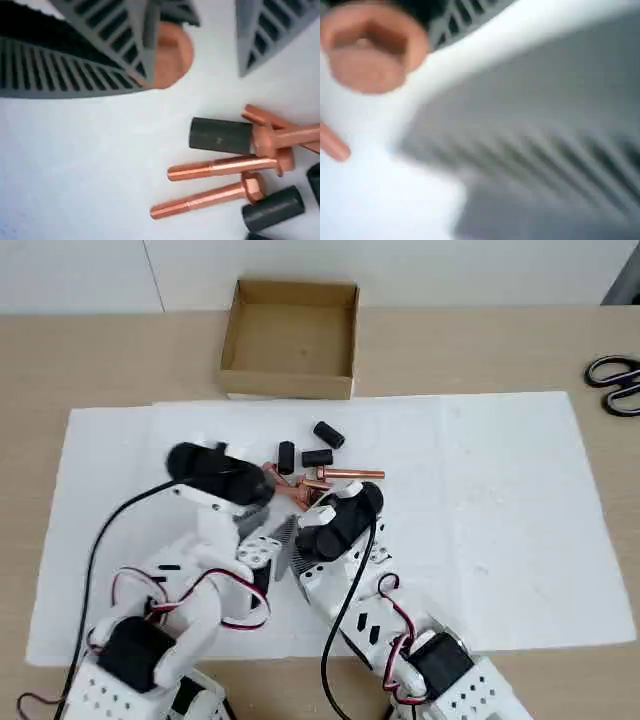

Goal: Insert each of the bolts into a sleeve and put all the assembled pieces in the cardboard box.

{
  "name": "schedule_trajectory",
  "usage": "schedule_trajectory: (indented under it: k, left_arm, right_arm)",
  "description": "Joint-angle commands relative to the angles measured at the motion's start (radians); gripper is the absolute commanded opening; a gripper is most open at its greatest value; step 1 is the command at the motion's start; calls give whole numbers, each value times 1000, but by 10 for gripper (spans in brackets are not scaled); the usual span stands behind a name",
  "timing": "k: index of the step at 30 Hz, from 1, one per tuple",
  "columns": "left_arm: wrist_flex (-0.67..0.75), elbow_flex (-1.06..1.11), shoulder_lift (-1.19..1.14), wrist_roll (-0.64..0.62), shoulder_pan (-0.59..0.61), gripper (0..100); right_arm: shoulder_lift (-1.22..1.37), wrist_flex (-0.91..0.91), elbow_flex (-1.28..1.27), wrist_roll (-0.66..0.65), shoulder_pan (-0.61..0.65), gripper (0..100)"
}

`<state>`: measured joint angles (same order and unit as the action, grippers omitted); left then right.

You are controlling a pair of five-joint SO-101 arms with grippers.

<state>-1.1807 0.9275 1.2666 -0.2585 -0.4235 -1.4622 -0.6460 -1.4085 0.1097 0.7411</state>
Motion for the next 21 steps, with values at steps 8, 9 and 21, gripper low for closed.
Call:
schedule_trajectory:
  k: [8,9,21]
  left_arm:
    - [-68,-137,9,12,351,110]
    - [-68,-136,9,12,393,110]
    - [-69,-41,9,103,586,112]
  right_arm:
    - [-18,19,14,0,-104,4]
    - [-16,18,12,0,-122,4]
    - [-7,-61,89,-137,-483,4]
